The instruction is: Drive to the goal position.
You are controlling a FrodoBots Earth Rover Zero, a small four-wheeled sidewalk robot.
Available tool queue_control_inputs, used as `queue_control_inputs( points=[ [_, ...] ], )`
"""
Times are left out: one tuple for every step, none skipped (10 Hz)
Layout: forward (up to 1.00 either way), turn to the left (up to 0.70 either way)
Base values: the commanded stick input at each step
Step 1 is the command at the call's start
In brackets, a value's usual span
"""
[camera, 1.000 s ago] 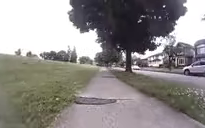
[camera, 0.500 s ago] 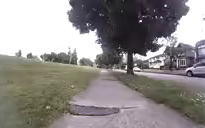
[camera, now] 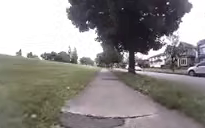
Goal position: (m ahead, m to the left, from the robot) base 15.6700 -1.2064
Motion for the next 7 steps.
queue_control_inputs(
  points=[
    [0.7, 0.0],
    [0.7, 0.0],
    [0.7, 0.0],
    [0.7, 0.0],
    [0.7, 0.0],
    [0.7, 0.0],
    [0.7, 0.0]
  ],
)
